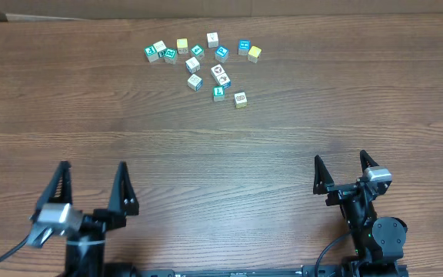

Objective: Form a horizontal line
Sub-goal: 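Raise the left arm and swing it forward toward the block cluster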

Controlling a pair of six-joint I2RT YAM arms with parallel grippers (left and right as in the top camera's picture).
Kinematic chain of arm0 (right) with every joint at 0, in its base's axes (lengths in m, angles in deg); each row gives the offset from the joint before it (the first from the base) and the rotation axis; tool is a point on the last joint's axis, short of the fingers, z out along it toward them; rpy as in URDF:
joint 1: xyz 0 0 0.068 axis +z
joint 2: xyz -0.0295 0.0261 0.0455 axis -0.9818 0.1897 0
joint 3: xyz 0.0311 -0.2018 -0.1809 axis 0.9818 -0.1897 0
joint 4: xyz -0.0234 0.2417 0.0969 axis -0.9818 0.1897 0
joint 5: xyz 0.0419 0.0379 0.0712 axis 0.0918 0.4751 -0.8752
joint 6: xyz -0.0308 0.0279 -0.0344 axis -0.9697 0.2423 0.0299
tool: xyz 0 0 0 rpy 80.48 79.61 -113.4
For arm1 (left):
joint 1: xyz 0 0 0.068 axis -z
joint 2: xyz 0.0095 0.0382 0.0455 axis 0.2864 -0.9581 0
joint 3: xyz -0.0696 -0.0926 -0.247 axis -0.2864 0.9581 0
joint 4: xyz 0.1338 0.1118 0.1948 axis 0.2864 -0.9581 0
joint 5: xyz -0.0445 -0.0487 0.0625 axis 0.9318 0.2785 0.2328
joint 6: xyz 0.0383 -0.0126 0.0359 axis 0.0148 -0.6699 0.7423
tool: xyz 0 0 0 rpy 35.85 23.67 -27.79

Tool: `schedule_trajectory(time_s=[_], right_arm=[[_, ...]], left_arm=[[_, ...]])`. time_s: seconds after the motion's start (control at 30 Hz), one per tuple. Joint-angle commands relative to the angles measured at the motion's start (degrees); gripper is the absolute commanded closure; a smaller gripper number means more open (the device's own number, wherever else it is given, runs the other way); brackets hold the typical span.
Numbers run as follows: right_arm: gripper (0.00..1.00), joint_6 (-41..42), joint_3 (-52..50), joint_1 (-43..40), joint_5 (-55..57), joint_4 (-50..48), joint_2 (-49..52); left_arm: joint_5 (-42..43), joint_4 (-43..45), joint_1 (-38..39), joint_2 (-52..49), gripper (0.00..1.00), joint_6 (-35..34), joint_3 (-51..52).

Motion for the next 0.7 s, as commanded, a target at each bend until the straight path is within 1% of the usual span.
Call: schedule_trajectory(time_s=[0.0, 0.17, 0.33, 0.43, 0.67], right_arm=[[0.00, -0.2, -0.6, -0.2, -0.4, -0.3, -0.7], [0.00, -0.2, -0.6, -0.2, -0.4, -0.3, -0.7], [0.00, -0.2, -0.6, -0.2, -0.4, -0.3, -0.7], [0.00, -0.2, -0.6, -0.2, -0.4, -0.3, -0.7], [0.00, -0.2, -0.6, -0.2, -0.4, -0.3, -0.7]], left_arm=[[1.0, -1.8, 0.2, -3.3, 0.00, 2.4, -7.0], [1.2, -8.5, 0.2, -12.4, 0.00, 3.3, -19.1], [4.2, -18.1, 0.2, -24.5, 0.00, 6.6, -33.4], [5.4, -25.2, 0.2, -32.4, 0.00, 8.5, -42.5], [5.5, -43.6, 0.2, -50.5, 0.00, 9.6, -62.9]])
